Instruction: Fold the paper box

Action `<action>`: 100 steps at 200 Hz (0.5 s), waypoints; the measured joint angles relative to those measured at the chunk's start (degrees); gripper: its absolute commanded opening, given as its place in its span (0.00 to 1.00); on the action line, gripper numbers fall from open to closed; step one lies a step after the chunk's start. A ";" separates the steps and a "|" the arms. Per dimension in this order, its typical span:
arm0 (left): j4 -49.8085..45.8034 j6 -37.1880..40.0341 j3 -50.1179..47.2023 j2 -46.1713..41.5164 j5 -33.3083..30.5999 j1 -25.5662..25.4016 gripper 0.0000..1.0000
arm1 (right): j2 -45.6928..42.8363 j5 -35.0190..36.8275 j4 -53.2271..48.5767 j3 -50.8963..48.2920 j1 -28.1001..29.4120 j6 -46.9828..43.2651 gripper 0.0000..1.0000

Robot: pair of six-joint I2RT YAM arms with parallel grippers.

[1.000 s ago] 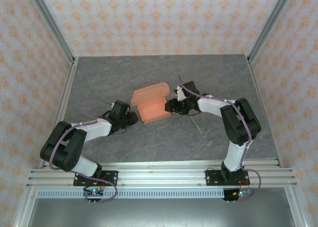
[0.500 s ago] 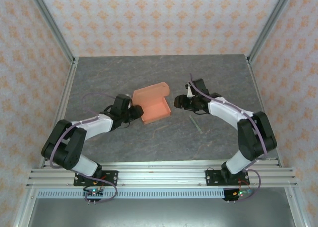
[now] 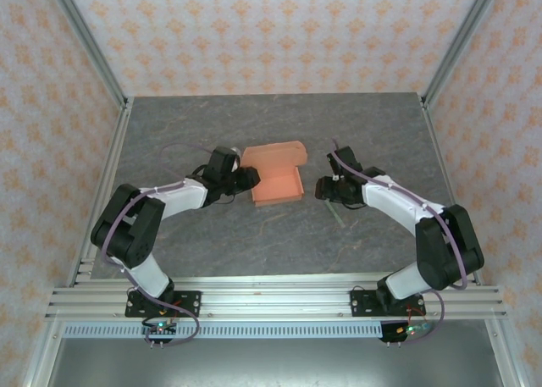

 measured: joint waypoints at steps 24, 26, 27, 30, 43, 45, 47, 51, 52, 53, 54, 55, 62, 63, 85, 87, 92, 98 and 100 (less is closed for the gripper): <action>-1.22 1.73 0.85 -0.70 -1.22 0.04 0.49 | -0.04 2.36 -2.43 -0.37 0.26 0.02 0.59; -1.36 1.70 0.85 -0.83 -1.31 0.04 0.49 | -0.04 2.49 -2.58 -0.42 0.26 0.04 0.59; -1.44 1.70 0.85 -0.87 -1.33 0.04 0.49 | -0.04 2.51 -2.60 -0.44 0.26 0.04 0.59; -1.66 1.92 0.81 -1.16 -1.44 0.04 0.49 | -0.04 2.58 -2.73 -0.50 0.26 0.04 0.59; -2.10 2.40 0.31 -2.60 -1.51 0.04 0.51 | 0.31 2.71 -3.26 -0.66 0.26 0.15 0.58; -2.14 2.45 0.13 -2.89 -1.51 0.04 0.51 | 0.46 2.69 -3.30 -0.66 0.26 0.15 0.58; -2.12 2.56 -0.04 -3.21 -1.51 0.04 0.51 | 0.55 2.71 -3.32 -0.66 0.26 0.17 0.58; -2.16 2.58 -0.42 -3.87 -1.51 0.04 0.51 | 0.90 2.69 -3.32 -0.66 0.26 0.15 0.57; -2.16 2.62 -0.55 -4.11 -1.51 0.04 0.51 | 1.01 2.69 -3.34 -0.66 0.26 0.20 0.57; -2.16 2.64 -0.63 -4.24 -1.51 0.04 0.51 | 1.07 2.69 -3.34 -0.66 0.26 0.17 0.57; -2.16 2.64 -0.72 -4.35 -1.51 0.04 0.51 | 1.14 2.69 -3.34 -0.66 0.26 0.17 0.57; -2.23 2.67 -0.85 -4.61 -1.51 0.04 0.51 | 1.29 2.69 -3.34 -0.66 0.26 0.15 0.56; -2.34 2.73 -1.64 -5.88 -1.51 0.04 0.52 | 2.03 2.67 -3.39 -0.66 0.26 0.17 0.55; -2.38 2.73 -1.73 -6.03 -1.51 0.04 0.52 | 2.14 2.64 -3.39 -0.66 0.26 0.15 0.55; -2.54 2.75 -4.35 -9.66 -1.55 0.04 0.53 | 4.81 1.99 -3.43 -0.68 0.46 0.17 0.52; -2.54 2.75 -4.61 -9.94 -1.57 0.04 0.53 | 4.98 1.97 -3.43 -0.68 0.50 0.17 0.52; -2.71 2.75 -5.18 -10.69 -1.68 0.04 0.53 | 5.40 1.81 -3.43 -0.68 0.66 0.17 0.51; -3.08 2.78 -5.68 -11.45 -1.88 0.04 0.53 | 5.84 1.57 -3.41 -0.68 0.83 0.15 0.50; -3.17 2.78 -5.88 -11.69 -1.88 0.04 0.53 | 5.99 1.57 -3.41 -0.68 0.90 0.17 0.50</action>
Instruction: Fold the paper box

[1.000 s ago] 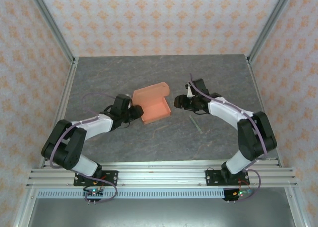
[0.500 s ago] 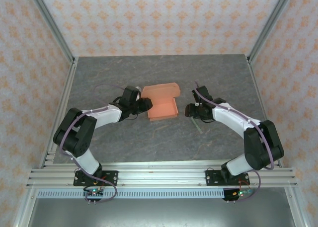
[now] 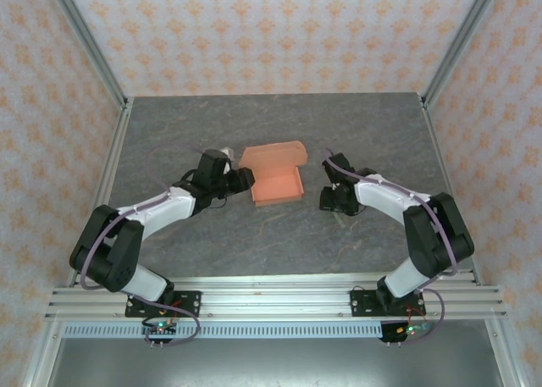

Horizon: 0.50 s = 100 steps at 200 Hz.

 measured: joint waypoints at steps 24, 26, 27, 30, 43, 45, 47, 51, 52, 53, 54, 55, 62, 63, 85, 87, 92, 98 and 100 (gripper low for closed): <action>-1.62 0.57 -1.29 -2.78 -0.68 0.00 0.54 | 1.27 -0.59 0.00 -0.02 1.03 0.02 0.45; -1.79 0.63 -1.36 -2.97 -0.74 0.00 0.54 | 1.33 -0.63 0.00 -0.02 1.07 0.07 0.44; -1.84 0.66 -1.38 -3.04 -0.76 0.00 0.54 | 1.36 -0.68 0.00 -0.02 1.09 0.07 0.44; -2.03 0.81 -1.49 -3.50 -0.96 0.00 0.54 | 1.44 -0.72 0.00 -0.02 1.18 -0.02 0.43; -2.80 1.16 -1.86 -5.03 -1.60 0.00 0.54 | 1.55 -0.83 0.02 -0.20 1.42 0.17 0.40; -2.89 1.31 -1.95 -5.31 -1.75 0.00 0.54 | 1.55 -0.81 0.02 -0.24 1.46 0.17 0.39; -2.95 1.31 -1.99 -5.49 -1.77 0.00 0.54 | 1.55 -0.83 0.02 -0.28 1.49 0.31 0.38; -3.19 1.42 -2.16 -6.10 -1.99 0.00 0.54 | 1.55 -0.83 0.00 -0.37 1.51 0.17 0.37; -3.19 1.46 -2.19 -6.19 -2.01 0.00 0.54 | 1.55 -0.81 0.00 -0.42 1.53 0.28 0.37; -3.21 1.46 -2.23 -6.27 -2.01 0.00 0.54 | 1.55 -0.83 0.00 -0.44 1.53 0.35 0.37; -3.28 1.44 -2.29 -6.45 -2.05 0.00 0.54 | 1.55 -0.85 0.00 -0.46 1.55 0.37 0.37; -3.30 1.44 -2.32 -6.56 -2.10 0.00 0.54 | 1.55 -0.83 0.00 -0.48 1.57 0.35 0.36; -3.63 1.49 -2.60 -7.45 -2.47 0.00 0.54 | 1.57 -0.81 0.00 -0.66 1.62 0.39 0.34; -3.69 1.51 -2.67 -7.65 -2.56 0.00 0.54 | 1.57 -0.83 0.00 -0.66 1.62 0.33 0.34; -4.61 1.57 -3.30 -9.90 -3.58 0.00 0.55 | 1.75 -0.83 -0.07 -0.96 2.12 0.31 0.28; -4.66 1.64 -3.37 -10.08 -3.67 0.00 0.55 | 1.77 -0.83 -0.04 -0.98 2.14 0.42 0.27; -4.96 1.75 -3.41 -10.49 -3.91 0.00 0.55 | 1.84 -0.81 -0.04 -1.03 2.29 0.26 0.25; -5.38 1.92 -3.41 -10.93 -4.26 0.00 0.55 | 1.88 -0.61 -0.07 -1.05 2.38 0.22 0.23; -5.44 1.90 -3.41 -11.04 -4.39 0.00 0.56 | 1.88 -0.57 -0.07 -1.07 2.43 0.31 0.22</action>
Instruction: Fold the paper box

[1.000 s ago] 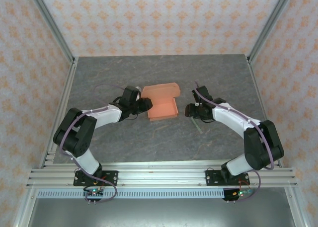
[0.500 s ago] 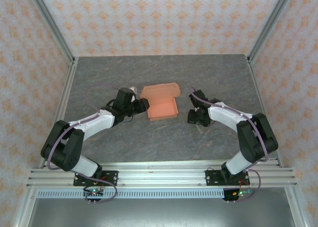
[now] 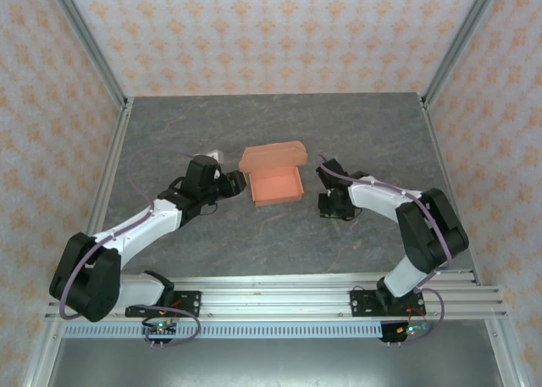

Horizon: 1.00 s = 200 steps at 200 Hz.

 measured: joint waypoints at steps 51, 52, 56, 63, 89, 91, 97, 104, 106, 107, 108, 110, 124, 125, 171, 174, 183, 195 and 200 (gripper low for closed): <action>-1.79 0.74 -0.96 -1.51 -1.97 0.00 0.58 | -0.26 1.11 -0.22 -0.15 0.52 -1.20 0.10; -1.79 0.76 -0.98 -1.51 -1.99 0.00 0.58 | -0.28 1.11 -0.22 -0.15 0.55 -1.16 0.09; -1.86 0.85 -1.16 -1.60 -2.10 0.00 0.58 | -0.35 1.05 -0.20 -0.15 0.68 -1.22 0.09; -2.14 0.90 -1.36 -1.68 -2.14 0.04 0.58 | -0.44 1.05 -0.17 -0.17 1.01 -1.51 0.09; -2.97 0.90 -2.19 -2.34 -2.16 0.85 0.58 | -2.91 0.37 -0.28 -0.50 3.32 -3.23 0.09; -2.95 0.92 -2.34 -2.45 -2.19 0.98 0.58 | -3.23 0.37 -0.26 -0.50 3.52 -3.48 0.09; -2.95 0.87 -2.73 -2.73 -2.29 1.42 0.58 | -4.68 0.31 -0.24 -0.52 4.39 -4.31 0.09; -2.89 0.85 -3.39 -3.10 -2.45 2.01 0.59 | -6.54 0.11 -0.02 -0.50 5.42 -5.42 0.08; -2.91 0.83 -3.61 -3.23 -2.56 2.23 0.59 | -7.19 -0.02 0.17 -0.50 5.77 -5.88 0.08; -2.89 0.83 -3.69 -3.28 -2.60 2.29 0.59 | -7.39 -0.04 0.22 -0.50 5.88 -5.97 0.09; -2.86 0.83 -3.89 -3.37 -2.64 2.40 0.59 | -7.82 -0.07 0.33 -0.50 6.08 -6.08 0.08; -2.89 0.81 -4.11 -3.48 -2.78 2.58 0.59 | -8.41 -0.13 0.42 -0.48 6.32 -6.47 0.08; -2.86 0.37 -5.66 -4.02 -3.13 3.96 0.59 | -11.41 -1.01 1.42 0.07 7.85 -9.05 0.09; -2.84 0.35 -5.75 -4.04 -3.15 4.02 0.59 | -11.61 -1.25 1.49 0.26 8.02 -9.57 0.09; -2.78 -0.66 -7.89 -4.74 -3.37 6.47 0.60 | -10.62 -6.36 6.56 7.02 9.03 -22.93 0.10; -2.78 -0.66 -7.87 -4.83 -3.41 6.47 0.60 | -10.32 -6.78 6.86 7.43 9.03 -24.06 0.11; -2.80 -0.66 -7.87 -5.16 -3.41 6.51 0.60 | -9.20 -8.13 7.91 8.83 9.05 -27.15 0.11; -2.80 -0.66 -7.87 -5.49 -3.41 6.56 0.60 | -7.30 -9.90 8.81 10.80 9.05 -31.41 0.11; -2.86 -0.66 -7.87 -5.60 -3.41 6.56 0.60 | -6.34 -10.60 9.01 11.76 9.05 -33.53 0.11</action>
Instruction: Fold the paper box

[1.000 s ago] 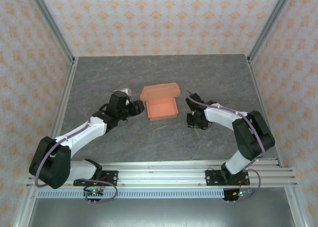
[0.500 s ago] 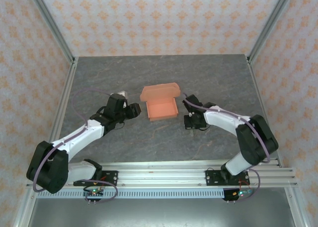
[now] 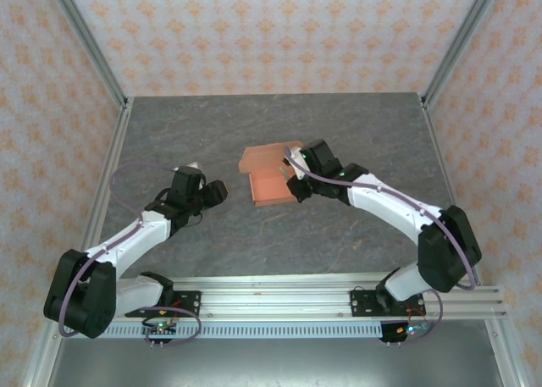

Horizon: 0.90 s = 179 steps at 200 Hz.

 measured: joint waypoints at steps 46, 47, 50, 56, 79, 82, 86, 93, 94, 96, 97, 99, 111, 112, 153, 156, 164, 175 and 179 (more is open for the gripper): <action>-0.13 0.02 0.00 -0.66 -0.39 0.00 0.60 | 8.24 -2.45 0.83 6.23 0.63 -16.13 0.12; -0.13 0.02 0.00 -0.68 -0.42 0.00 0.60 | 8.48 -2.49 0.76 6.40 0.63 -16.52 0.12; -0.17 0.02 0.00 -0.76 -0.50 0.00 0.61 | 8.94 -2.58 0.74 6.69 0.63 -17.38 0.12; -0.26 0.04 0.00 -0.98 -0.87 0.00 0.60 | 9.90 -2.67 0.66 7.30 0.66 -19.02 0.12; -0.50 0.04 -0.02 -1.99 -1.77 0.00 0.61 | 13.66 -2.38 -0.52 9.86 0.76 -25.29 0.12; -0.50 0.02 -0.02 -2.05 -1.84 0.00 0.61 | 14.12 -2.21 -0.74 10.25 0.81 -25.94 0.12; -0.52 0.04 -0.02 -2.19 -1.97 0.00 0.61 | 14.84 -1.86 -0.94 10.75 0.87 -26.99 0.12; -0.50 0.02 -0.09 -2.32 -2.21 0.00 0.61 | 15.98 -1.42 -1.18 11.50 0.98 -28.61 0.12; -0.52 0.04 -0.11 -2.36 -2.29 0.00 0.61 | 16.06 -1.42 -1.20 11.56 1.01 -28.76 0.12; -0.50 0.02 -0.11 -2.38 -2.36 0.00 0.61 | 16.31 -1.20 -1.25 11.74 1.01 -29.20 0.12; -0.50 0.04 -0.13 -2.38 -2.40 0.00 0.61 | 16.39 -1.11 -1.27 11.78 1.01 -29.33 0.12; -0.52 0.02 -0.17 -2.43 -2.47 0.00 0.61 | 16.72 -0.96 -1.29 11.93 1.05 -29.79 0.12; -0.57 0.02 -0.39 -2.49 -2.82 0.00 0.61 | 18.34 0.26 -1.49 12.79 1.38 -32.17 0.12; -0.59 0.04 -0.42 -2.49 -2.82 0.00 0.61 | 18.45 0.31 -1.49 12.83 1.42 -32.33 0.12; -0.90 0.04 -0.55 -2.49 -3.23 0.00 0.61 | 23.17 3.32 -1.86 14.38 2.82 -38.14 0.13; -0.92 0.04 -0.55 -2.47 -3.23 0.00 0.61 | 23.41 3.45 -1.90 14.43 2.91 -38.45 0.13; -0.92 0.04 -0.55 -2.47 -3.26 0.00 0.61 | 24.06 3.87 -2.10 14.60 2.99 -39.17 0.14; -0.92 0.04 -0.55 -2.47 -3.26 0.00 0.62 | 24.74 4.35 -2.38 14.80 2.99 -39.82 0.15; -0.92 0.04 -0.55 -2.47 -3.26 0.00 0.62 | 25.03 4.57 -2.49 14.93 2.99 -40.09 0.15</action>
